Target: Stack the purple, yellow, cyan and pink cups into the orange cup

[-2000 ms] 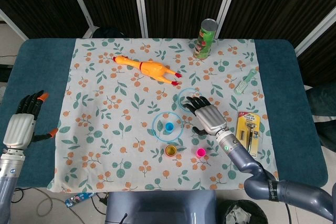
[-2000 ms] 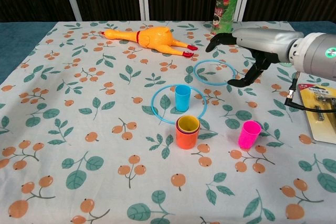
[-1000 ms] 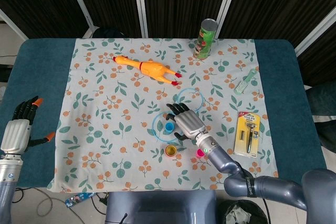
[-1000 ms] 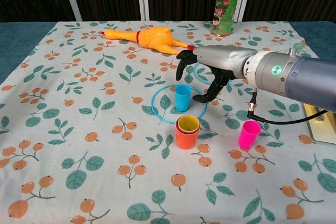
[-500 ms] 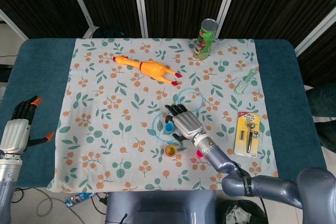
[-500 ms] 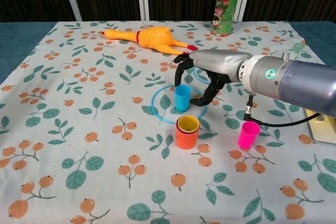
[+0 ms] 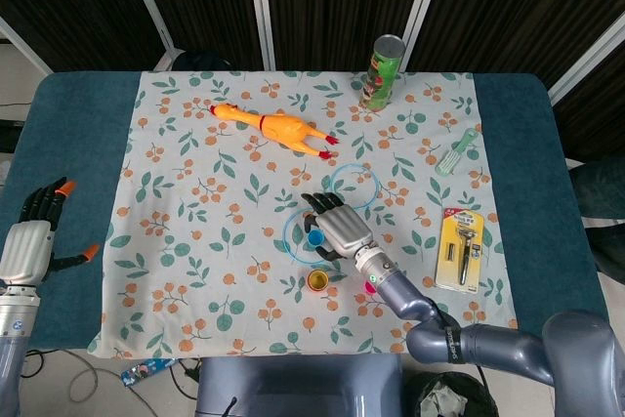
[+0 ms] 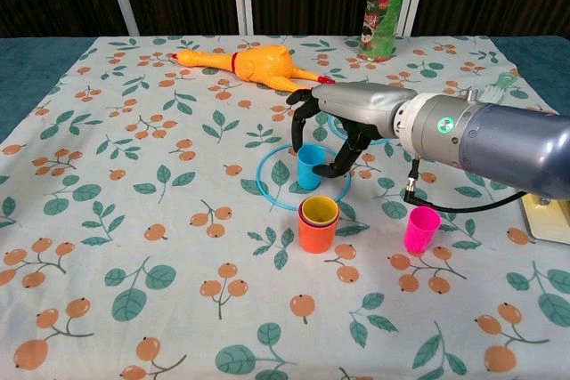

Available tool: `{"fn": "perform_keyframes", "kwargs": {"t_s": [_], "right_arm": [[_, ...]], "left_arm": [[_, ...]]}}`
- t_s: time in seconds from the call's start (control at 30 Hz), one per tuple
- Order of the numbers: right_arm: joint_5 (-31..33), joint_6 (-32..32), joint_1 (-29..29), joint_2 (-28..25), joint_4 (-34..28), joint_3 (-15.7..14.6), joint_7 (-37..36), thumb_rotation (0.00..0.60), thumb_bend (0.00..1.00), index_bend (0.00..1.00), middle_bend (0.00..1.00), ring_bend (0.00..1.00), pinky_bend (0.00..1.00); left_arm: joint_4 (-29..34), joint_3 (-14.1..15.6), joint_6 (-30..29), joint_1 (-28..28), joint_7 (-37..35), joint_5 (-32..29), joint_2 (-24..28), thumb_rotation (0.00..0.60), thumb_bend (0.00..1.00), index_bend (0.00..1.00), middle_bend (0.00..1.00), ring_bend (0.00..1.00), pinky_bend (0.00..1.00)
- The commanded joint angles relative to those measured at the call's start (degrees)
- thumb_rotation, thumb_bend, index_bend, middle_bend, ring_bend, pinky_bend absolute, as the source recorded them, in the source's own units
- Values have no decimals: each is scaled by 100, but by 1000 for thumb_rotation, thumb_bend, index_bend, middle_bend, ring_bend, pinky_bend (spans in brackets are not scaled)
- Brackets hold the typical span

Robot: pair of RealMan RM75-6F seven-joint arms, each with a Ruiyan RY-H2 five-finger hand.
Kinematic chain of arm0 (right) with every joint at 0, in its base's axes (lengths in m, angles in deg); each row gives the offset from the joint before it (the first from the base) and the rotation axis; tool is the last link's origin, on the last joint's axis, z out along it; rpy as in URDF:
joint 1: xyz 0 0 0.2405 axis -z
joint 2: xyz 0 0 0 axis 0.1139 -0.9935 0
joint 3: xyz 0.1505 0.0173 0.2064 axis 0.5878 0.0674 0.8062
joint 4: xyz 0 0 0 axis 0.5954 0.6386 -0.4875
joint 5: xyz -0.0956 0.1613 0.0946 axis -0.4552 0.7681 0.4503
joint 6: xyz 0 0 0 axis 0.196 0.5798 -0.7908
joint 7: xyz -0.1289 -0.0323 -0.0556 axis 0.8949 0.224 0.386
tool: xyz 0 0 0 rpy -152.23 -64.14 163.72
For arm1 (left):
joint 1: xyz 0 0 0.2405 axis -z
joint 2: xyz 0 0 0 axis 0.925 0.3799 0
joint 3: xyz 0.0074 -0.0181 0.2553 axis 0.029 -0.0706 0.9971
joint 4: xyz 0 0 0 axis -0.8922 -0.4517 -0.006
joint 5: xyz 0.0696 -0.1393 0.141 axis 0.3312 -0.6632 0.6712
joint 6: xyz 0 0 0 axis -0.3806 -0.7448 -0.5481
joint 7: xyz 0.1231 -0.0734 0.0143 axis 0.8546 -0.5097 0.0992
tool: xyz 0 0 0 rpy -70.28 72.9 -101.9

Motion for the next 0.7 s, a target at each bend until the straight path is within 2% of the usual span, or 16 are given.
{"fn": "perform_keyframes", "kwargs": {"t_s": [0.03,0.7], "right_arm": [[13,18,-12,27,15,17,-14,600,410,434,0,0,97],[-20,97,-59,4,-54,53,-80,600,410,463,0,0,101]], "left_arm": [[6,-17,14,-13,4,10,3,600,148,80,0,0,0],[29,-157,80,-94,-21,58,27,600,147,86,0,0,0]]}}
